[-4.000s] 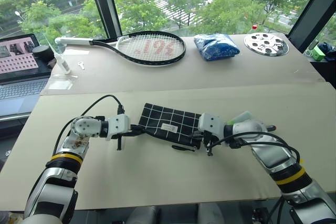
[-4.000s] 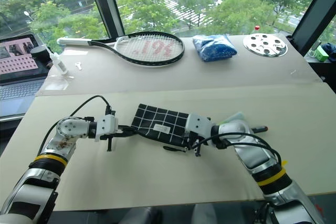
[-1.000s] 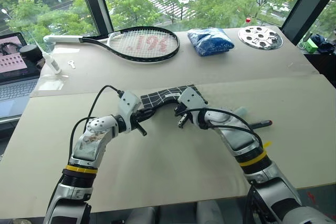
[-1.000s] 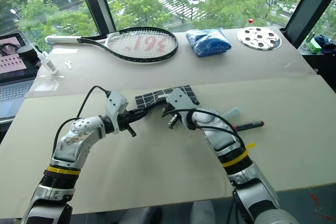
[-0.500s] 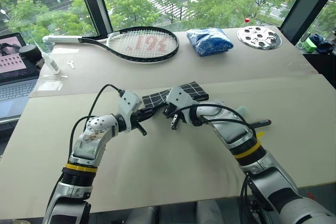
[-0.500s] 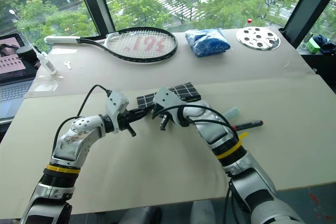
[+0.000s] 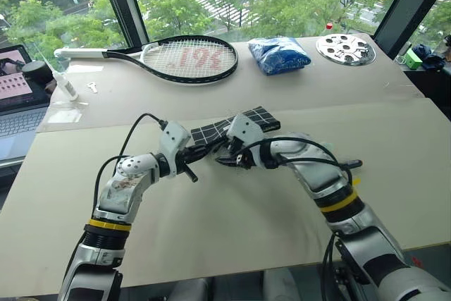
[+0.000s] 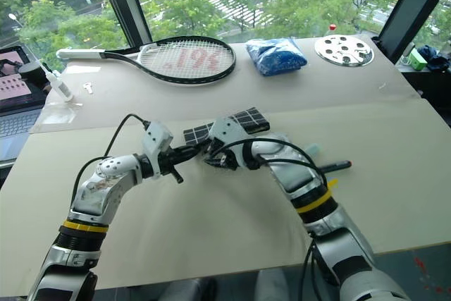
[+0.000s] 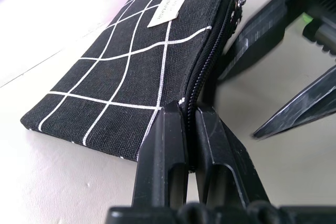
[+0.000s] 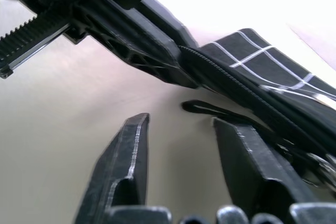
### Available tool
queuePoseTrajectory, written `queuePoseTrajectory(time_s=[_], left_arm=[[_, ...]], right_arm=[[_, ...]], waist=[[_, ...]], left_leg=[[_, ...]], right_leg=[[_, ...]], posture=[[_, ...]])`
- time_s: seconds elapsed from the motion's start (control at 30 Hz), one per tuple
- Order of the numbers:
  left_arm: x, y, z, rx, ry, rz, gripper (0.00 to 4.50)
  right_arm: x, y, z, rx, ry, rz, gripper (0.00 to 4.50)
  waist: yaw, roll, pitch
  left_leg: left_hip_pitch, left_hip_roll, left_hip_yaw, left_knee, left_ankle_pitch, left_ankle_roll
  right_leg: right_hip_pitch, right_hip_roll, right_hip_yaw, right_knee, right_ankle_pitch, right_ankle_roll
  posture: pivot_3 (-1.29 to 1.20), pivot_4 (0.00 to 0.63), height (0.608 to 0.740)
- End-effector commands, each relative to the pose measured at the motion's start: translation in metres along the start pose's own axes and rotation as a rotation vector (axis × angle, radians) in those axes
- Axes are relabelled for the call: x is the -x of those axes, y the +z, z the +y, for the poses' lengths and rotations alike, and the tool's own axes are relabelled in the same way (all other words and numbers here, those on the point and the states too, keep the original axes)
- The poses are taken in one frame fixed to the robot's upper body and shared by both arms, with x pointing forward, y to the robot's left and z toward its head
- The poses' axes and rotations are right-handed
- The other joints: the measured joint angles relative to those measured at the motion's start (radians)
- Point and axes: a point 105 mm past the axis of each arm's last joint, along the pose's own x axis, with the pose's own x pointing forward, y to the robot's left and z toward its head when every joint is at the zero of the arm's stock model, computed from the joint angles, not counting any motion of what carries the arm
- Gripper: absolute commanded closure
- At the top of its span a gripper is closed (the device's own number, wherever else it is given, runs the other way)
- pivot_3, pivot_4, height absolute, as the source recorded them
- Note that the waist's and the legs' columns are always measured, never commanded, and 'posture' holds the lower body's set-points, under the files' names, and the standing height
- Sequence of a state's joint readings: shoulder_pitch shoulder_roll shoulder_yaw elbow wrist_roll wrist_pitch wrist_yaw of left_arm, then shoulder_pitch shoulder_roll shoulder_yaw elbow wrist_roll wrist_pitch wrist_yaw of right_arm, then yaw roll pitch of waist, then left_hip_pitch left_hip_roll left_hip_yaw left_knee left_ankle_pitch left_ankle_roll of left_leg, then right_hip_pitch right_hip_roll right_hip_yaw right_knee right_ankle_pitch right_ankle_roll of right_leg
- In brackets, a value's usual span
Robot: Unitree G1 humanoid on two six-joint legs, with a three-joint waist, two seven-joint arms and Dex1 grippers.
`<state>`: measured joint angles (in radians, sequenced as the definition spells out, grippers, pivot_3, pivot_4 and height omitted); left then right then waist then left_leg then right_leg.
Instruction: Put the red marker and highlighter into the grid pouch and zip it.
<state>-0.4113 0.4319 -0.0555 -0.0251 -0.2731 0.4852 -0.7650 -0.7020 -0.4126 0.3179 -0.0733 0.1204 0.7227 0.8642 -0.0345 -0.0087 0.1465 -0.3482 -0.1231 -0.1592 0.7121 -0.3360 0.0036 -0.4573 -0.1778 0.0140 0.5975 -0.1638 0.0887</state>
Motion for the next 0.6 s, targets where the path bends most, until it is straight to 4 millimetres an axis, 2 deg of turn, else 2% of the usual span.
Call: queuePoseTrajectory(time_s=[0.03,0.13,0.17,0.33,0.43,0.5,0.6], left_arm=[[0.007,0.016,0.001,-0.004,0.002,-0.061,4.5],[0.009,0.019,-0.002,0.019,-0.022,-0.079,4.5],[0.01,0.017,-0.003,0.02,-0.031,-0.075,4.5],[0.013,0.015,-0.006,0.032,-0.066,-0.069,4.5],[0.014,0.014,-0.009,0.037,-0.093,-0.066,4.5],[0.015,0.014,-0.009,0.037,-0.097,-0.065,4.5],[0.015,0.016,-0.009,0.037,-0.1,-0.068,4.5]], right_arm=[[0.058,0.031,-0.007,-0.118,0.019,-0.181,0.94],[0.111,0.032,-0.005,-0.106,0.039,-0.231,0.94],[0.128,0.025,-0.005,-0.094,0.03,-0.208,0.94],[0.183,-0.025,-0.026,-0.045,-0.117,0.016,0.94],[0.202,-0.051,-0.043,-0.015,-0.204,0.112,0.94],[0.209,-0.065,-0.048,-0.018,-0.202,0.153,0.94],[0.214,-0.074,-0.055,-0.019,-0.194,0.17,0.94]], waist=[[0.006,0.0,0.0],[0.018,0.0,0.0],[0.021,0.0,0.0],[0.029,0.0,0.0],[0.024,-0.001,0.0],[0.021,-0.001,0.0],[0.02,-0.001,0.0]], left_leg=[[0.0,0.0,0.0,0.0,0.0,0.0],[-0.001,0.0,0.0,-0.001,0.0,0.0],[-0.001,0.0,0.0,-0.001,0.0,0.0],[-0.001,0.0,0.004,0.0,-0.001,0.001],[0.001,0.001,0.01,0.001,-0.001,0.001],[0.002,0.001,0.015,0.001,-0.001,0.001],[0.004,0.003,0.02,0.001,-0.001,0.001]], right_leg=[[0.0,0.0,0.0,-0.001,0.0,0.0],[0.0,0.0,0.0,-0.002,0.0,0.0],[0.0,0.0,0.0,-0.002,0.0,0.0],[0.001,0.0,0.0,-0.003,0.0,0.0],[0.001,0.0,0.001,-0.003,0.0,0.0],[0.001,0.0,0.002,-0.003,0.001,0.0],[0.001,0.0,0.002,-0.002,0.001,-0.001]], posture=[[0.0,0.15,0.74],[0.0,0.15,0.74],[0.0,0.15,0.74],[0.0,0.15,0.74],[0.0,0.15,0.74],[0.0,0.15,0.74],[0.0,0.15,0.74]])
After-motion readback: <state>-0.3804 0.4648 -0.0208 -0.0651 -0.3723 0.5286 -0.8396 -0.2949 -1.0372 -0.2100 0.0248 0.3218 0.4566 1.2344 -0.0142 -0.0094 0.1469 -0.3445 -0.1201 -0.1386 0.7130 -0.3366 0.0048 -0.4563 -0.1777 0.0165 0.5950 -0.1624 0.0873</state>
